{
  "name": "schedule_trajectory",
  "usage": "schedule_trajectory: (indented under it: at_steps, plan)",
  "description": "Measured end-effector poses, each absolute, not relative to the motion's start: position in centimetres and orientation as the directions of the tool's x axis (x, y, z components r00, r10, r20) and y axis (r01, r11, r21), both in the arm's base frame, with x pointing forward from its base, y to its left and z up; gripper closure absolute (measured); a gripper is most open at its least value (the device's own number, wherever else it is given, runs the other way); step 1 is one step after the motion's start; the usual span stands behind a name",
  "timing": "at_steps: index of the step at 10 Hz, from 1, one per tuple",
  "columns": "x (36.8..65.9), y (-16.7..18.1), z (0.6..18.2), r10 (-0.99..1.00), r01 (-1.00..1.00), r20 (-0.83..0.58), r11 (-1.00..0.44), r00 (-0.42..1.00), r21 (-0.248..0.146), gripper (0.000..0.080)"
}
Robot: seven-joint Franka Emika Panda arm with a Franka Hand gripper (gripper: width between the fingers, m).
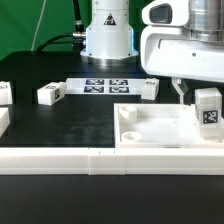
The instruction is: Assemble one leg
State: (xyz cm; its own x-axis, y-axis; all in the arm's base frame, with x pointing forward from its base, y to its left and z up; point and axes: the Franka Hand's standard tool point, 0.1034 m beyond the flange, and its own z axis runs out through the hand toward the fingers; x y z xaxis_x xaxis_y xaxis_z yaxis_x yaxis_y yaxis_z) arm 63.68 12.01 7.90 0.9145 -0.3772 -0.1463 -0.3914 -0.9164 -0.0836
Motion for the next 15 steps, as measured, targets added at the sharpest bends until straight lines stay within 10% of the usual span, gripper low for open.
schedule_trajectory:
  at_steps: [6,8,9,15]
  plan:
    - [63.97,11.89,7.96,0.022,0.013,-0.08,-0.994,0.997,-0.111,0.015]
    - [63.96,11.85,7.92,0.022,0.013,-0.081,-0.994,0.997,-0.111,0.0264]
    - [63.95,11.85,7.91,0.022,0.013,-0.081,-0.994,0.996,-0.111,0.045]
    - [64.01,11.63,7.83,-0.19,-0.199,-0.1,-0.976,0.977,-0.089,0.0509]
